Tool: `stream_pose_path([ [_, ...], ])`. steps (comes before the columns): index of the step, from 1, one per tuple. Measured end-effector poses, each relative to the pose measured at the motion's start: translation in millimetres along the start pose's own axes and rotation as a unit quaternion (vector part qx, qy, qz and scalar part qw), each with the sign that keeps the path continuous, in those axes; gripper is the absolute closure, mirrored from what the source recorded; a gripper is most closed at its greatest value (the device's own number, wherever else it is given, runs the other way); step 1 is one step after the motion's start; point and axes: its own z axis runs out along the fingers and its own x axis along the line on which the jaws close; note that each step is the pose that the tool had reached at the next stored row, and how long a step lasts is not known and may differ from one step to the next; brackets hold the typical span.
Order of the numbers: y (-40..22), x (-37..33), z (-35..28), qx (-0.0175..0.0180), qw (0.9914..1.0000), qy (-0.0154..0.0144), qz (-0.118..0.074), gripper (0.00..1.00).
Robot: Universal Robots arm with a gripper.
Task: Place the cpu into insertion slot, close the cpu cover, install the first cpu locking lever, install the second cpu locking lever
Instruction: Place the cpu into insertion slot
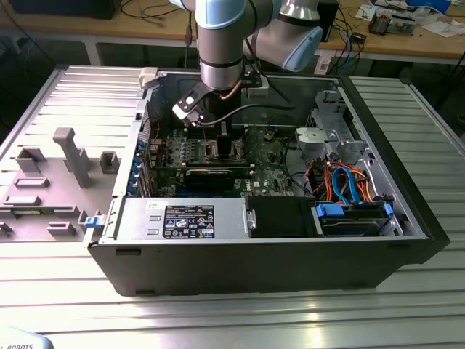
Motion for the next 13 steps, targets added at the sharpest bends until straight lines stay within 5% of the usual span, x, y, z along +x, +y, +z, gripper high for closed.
stream_pose_path([
  [3,0.9,-0.6,0.0,0.0017,0.99999,0.0001,-0.003,0.31],
  [5,2.1,-0.6,0.0,0.0047,0.99998,0.0002,-0.003,0.46],
  [13,4.0,-0.6,0.2,0.0079,0.99996,0.0027,-0.004,0.46],
])
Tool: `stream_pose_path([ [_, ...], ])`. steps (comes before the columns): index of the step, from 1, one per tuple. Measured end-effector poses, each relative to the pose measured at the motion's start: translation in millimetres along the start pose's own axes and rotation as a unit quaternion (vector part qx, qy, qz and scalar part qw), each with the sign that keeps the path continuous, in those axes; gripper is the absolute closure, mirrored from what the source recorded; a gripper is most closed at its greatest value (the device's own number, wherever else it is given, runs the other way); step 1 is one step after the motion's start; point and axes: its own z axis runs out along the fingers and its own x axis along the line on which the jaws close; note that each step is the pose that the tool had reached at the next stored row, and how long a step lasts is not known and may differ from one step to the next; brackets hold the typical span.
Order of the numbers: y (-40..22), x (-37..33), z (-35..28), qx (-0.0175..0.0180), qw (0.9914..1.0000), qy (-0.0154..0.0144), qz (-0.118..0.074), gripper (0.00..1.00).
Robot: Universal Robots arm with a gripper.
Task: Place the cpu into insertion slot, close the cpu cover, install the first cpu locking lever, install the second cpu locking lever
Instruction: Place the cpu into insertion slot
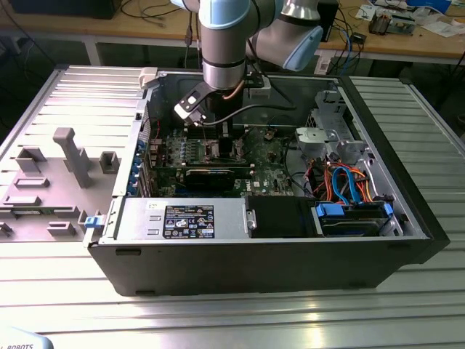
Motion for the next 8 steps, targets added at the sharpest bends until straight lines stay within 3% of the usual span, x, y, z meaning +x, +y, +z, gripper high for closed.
stream_pose_path([
  [8,-0.1,0.0,0.1,0.0002,0.99999,0.0,0.005,0.46],
])
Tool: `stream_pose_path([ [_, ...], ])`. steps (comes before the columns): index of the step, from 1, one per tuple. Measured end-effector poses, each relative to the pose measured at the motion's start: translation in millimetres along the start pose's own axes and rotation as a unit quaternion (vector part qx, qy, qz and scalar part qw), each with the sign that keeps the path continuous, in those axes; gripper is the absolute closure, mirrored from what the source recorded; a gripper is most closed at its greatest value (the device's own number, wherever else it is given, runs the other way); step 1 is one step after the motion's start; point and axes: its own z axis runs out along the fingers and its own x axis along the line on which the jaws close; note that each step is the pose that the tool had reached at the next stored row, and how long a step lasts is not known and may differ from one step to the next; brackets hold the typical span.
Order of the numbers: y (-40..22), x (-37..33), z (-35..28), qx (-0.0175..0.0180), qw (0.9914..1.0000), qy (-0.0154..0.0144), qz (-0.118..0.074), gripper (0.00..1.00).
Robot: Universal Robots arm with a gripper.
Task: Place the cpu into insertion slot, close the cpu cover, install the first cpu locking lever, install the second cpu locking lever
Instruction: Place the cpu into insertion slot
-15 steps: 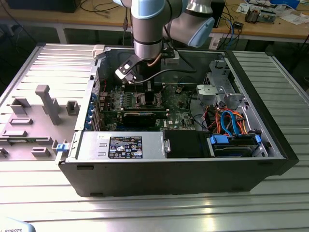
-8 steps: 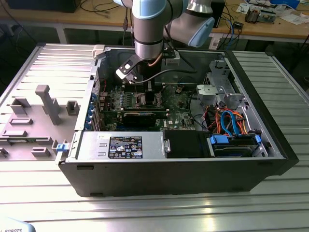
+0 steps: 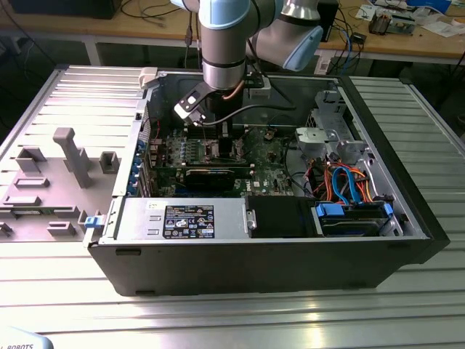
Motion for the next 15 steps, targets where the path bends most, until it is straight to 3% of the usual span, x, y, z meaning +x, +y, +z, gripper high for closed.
stream_pose_path([
  [3,0.1,0.1,0.1,-0.0002,1.0,0.0002,0.0,0.45],
  [6,0.0,0.0,0.1,0.0,1.0,0.0001,0.0,0.32],
  [15,0.0,3.4,2.2,0.0003,0.99998,0.0001,0.006,0.32],
])
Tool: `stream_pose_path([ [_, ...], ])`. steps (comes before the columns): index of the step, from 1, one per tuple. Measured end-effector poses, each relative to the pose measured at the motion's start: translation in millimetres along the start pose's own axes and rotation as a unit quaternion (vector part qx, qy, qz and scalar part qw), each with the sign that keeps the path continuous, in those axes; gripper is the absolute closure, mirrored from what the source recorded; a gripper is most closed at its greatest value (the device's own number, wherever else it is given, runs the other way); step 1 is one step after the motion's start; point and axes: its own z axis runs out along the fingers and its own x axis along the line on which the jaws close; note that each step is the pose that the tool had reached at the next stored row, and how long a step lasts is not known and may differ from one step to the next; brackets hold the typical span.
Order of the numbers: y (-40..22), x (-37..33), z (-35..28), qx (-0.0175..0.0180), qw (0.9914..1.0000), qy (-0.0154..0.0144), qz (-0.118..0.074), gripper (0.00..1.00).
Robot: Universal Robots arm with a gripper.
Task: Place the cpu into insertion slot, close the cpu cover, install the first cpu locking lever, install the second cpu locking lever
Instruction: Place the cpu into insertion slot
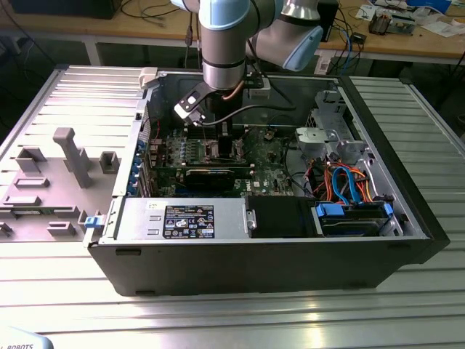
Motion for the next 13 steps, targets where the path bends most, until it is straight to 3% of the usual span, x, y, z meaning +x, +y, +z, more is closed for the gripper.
stream_pose_path([
  [13,0.4,2.7,0.7,0.0001,0.99999,-0.0002,0.005,0.31],
])
